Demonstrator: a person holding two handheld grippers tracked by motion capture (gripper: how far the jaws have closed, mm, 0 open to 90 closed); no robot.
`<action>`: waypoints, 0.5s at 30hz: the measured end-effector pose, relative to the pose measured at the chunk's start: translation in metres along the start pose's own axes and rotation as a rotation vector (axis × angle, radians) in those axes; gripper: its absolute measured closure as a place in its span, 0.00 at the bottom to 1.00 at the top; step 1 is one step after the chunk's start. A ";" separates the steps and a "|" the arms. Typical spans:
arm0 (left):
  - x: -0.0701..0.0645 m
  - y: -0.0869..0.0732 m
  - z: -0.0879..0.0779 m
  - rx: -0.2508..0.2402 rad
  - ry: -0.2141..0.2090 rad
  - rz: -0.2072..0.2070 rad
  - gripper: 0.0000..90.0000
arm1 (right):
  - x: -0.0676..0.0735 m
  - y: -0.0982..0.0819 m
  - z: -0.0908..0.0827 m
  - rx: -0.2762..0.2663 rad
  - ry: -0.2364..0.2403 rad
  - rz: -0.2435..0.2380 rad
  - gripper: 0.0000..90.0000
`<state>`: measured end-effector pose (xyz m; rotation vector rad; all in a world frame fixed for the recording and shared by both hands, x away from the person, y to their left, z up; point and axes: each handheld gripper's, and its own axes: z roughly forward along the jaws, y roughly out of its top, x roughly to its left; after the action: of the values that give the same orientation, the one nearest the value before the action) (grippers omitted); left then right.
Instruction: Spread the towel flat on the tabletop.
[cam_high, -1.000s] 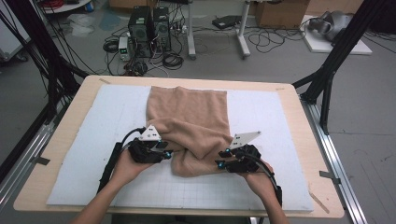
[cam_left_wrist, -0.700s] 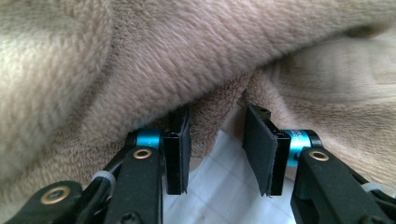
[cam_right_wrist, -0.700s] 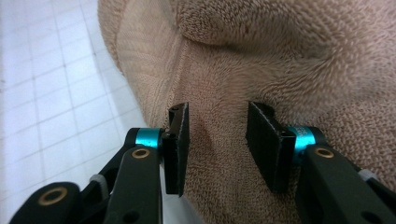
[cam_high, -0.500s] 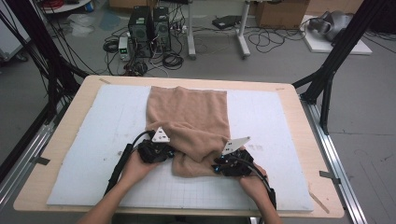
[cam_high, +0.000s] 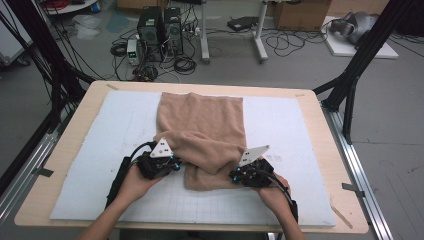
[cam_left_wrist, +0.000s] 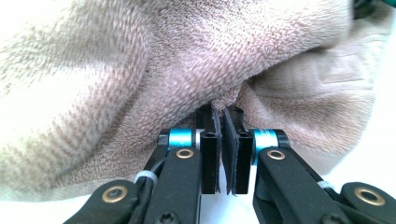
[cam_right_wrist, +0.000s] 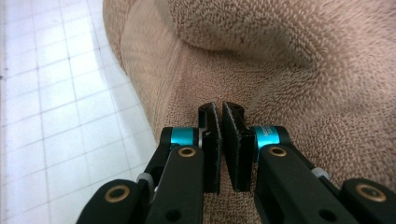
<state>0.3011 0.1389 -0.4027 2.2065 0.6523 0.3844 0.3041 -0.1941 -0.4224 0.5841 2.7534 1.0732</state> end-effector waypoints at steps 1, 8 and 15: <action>-0.001 0.000 -0.007 -0.012 0.004 0.005 0.95 | 0.000 0.000 -0.002 -0.009 0.004 0.002 0.95; -0.001 -0.004 -0.036 -0.043 0.016 0.018 0.95 | 0.002 0.004 -0.018 -0.036 -0.006 -0.010 0.95; -0.002 -0.003 -0.053 -0.076 0.014 0.021 0.95 | 0.007 0.011 -0.035 -0.057 -0.012 -0.033 0.95</action>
<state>0.2733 0.1720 -0.3711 2.1414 0.6120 0.4292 0.2920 -0.2057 -0.3895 0.5339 2.7026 1.1322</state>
